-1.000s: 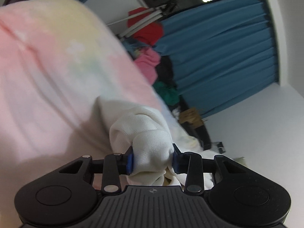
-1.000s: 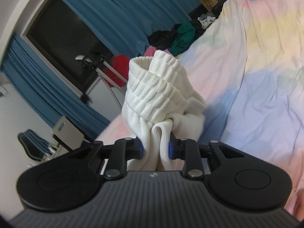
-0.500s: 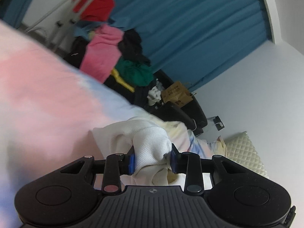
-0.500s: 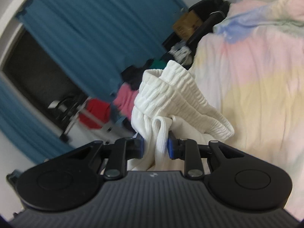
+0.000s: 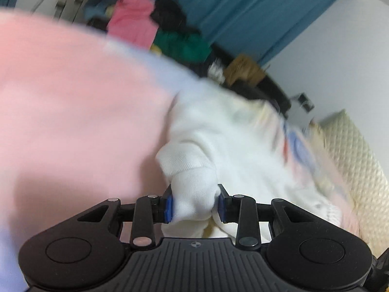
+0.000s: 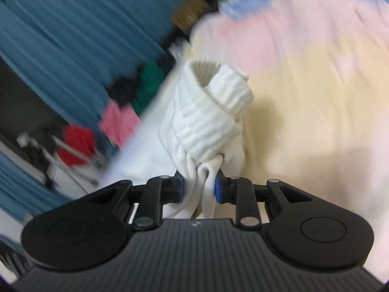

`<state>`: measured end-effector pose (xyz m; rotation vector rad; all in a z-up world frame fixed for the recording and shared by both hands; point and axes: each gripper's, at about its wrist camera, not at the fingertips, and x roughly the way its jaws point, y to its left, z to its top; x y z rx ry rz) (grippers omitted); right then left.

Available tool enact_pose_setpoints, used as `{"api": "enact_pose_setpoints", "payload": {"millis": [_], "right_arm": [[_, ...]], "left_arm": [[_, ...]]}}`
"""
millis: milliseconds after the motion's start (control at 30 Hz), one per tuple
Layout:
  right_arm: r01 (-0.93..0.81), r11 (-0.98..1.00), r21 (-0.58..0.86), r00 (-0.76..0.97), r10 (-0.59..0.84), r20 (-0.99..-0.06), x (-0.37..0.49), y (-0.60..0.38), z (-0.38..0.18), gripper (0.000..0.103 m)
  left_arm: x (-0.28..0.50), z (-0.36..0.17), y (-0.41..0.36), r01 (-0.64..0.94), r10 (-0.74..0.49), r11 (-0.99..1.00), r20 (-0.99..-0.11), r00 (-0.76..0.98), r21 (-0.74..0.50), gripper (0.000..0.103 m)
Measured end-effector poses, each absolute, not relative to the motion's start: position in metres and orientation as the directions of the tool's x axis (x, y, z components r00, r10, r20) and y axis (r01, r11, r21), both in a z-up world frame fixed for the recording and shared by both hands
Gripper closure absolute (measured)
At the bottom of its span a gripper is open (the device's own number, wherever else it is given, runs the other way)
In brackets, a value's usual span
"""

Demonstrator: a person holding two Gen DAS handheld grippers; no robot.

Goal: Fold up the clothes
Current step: 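Lay the folded sweatshirt on the bedspread and open both grippers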

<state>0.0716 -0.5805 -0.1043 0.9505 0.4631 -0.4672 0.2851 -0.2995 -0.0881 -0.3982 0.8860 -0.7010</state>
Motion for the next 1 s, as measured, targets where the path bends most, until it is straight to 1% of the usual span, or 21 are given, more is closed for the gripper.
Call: {"api": "enact_pose_setpoints", "payload": {"millis": [33,100,167,200,267,300,333,400,467,500,533,567,667,733,800,833,867,900,933,967,1000], "right_arm": [[0.578,0.494,0.650,0.798,-0.174,-0.577,0.064,-0.573,-0.116,0.076],[0.577,0.458,0.676,0.805,-0.177,-0.566,0.053,-0.566,-0.138,0.074],[0.573,0.401,0.714,0.813,-0.176,-0.555,0.047,-0.566,-0.152,0.071],[0.582,0.400,0.708,0.807,-0.176,-0.564,0.046,-0.565,-0.149,0.069],[0.603,0.407,0.686,0.789,-0.176,-0.589,0.043,-0.563,-0.140,0.069],[0.613,0.410,0.675,0.779,-0.176,-0.601,0.042,-0.561,-0.135,0.069],[0.630,0.425,0.650,0.763,-0.180,-0.621,0.040,-0.561,-0.127,0.069],[0.657,0.451,0.604,0.732,-0.187,-0.655,0.035,-0.560,-0.112,0.069],[0.661,0.475,0.581,0.723,-0.195,-0.663,0.025,-0.557,-0.097,0.069],[0.656,0.498,0.566,0.724,-0.204,-0.659,0.019,-0.554,-0.086,0.069],[0.651,0.523,0.550,0.725,-0.214,-0.655,0.014,-0.550,-0.075,0.069],[0.645,0.547,0.533,0.726,-0.223,-0.650,0.008,-0.545,-0.065,0.069],[0.619,0.615,0.489,0.740,-0.248,-0.625,-0.011,-0.528,-0.028,0.069],[0.588,0.654,0.476,0.765,-0.256,-0.591,-0.027,-0.516,-0.005,0.069],[0.553,0.696,0.459,0.792,-0.266,-0.550,-0.042,-0.499,0.017,0.067],[0.535,0.716,0.448,0.805,-0.271,-0.528,-0.049,-0.491,0.028,0.063],[0.518,0.736,0.437,0.817,-0.275,-0.507,-0.057,-0.482,0.039,0.050],[0.502,0.755,0.422,0.830,-0.284,-0.480,-0.065,-0.473,0.049,0.035],[0.494,0.771,0.401,0.839,-0.302,-0.453,-0.074,-0.464,0.058,0.026],[0.487,0.787,0.378,0.847,-0.320,-0.425,-0.084,-0.455,0.067,0.012],[0.481,0.802,0.354,0.854,-0.338,-0.396,-0.093,-0.445,0.075,0.014]], "left_arm": [[0.283,-0.097,-0.297,0.395,-0.701,0.712,-0.564,0.435,-0.581,0.065],[0.280,-0.113,-0.292,0.406,-0.702,0.712,-0.563,0.437,-0.572,0.062],[0.275,-0.107,-0.298,0.423,-0.687,0.726,-0.564,0.458,-0.541,0.059],[0.272,-0.103,-0.301,0.432,-0.676,0.737,-0.568,0.469,-0.520,0.056],[0.265,-0.092,-0.307,0.440,-0.648,0.761,-0.593,0.478,-0.477,0.051],[0.262,-0.086,-0.309,0.444,-0.636,0.770,-0.604,0.479,-0.459,0.045],[0.256,-0.076,-0.309,0.449,-0.629,0.775,-0.612,0.479,-0.445,0.040],[0.244,-0.056,-0.307,0.461,-0.616,0.783,-0.626,0.478,-0.418,0.037],[0.228,-0.036,-0.306,0.496,-0.626,0.772,-0.613,0.482,-0.398,0.033],[0.219,-0.022,-0.304,0.510,-0.632,0.766,-0.603,0.487,-0.391,0.027],[0.210,-0.009,-0.303,0.525,-0.637,0.761,-0.592,0.493,-0.382,0.020],[0.200,0.005,-0.303,0.536,-0.634,0.763,-0.584,0.507,-0.362,0.017],[0.167,0.047,-0.304,0.560,-0.624,0.767,-0.570,0.535,-0.313,0.014],[0.143,0.075,-0.300,0.579,-0.623,0.764,-0.557,0.548,-0.286,0.000],[0.112,0.102,-0.289,0.612,-0.637,0.749,-0.528,0.562,-0.253,0.000],[0.099,0.112,-0.286,0.624,-0.637,0.746,-0.520,0.569,-0.232,0.000],[0.086,0.121,-0.282,0.629,-0.635,0.747,-0.513,0.577,-0.217,0.000],[0.073,0.129,-0.276,0.630,-0.632,0.749,-0.507,0.586,-0.205,0.000],[0.060,0.137,-0.271,0.631,-0.629,0.751,-0.500,0.596,-0.193,0.000],[0.048,0.143,-0.265,0.634,-0.627,0.752,-0.488,0.607,-0.177,0.000],[0.036,0.149,-0.260,0.637,-0.625,0.753,-0.476,0.619,-0.162,0.000]]}}
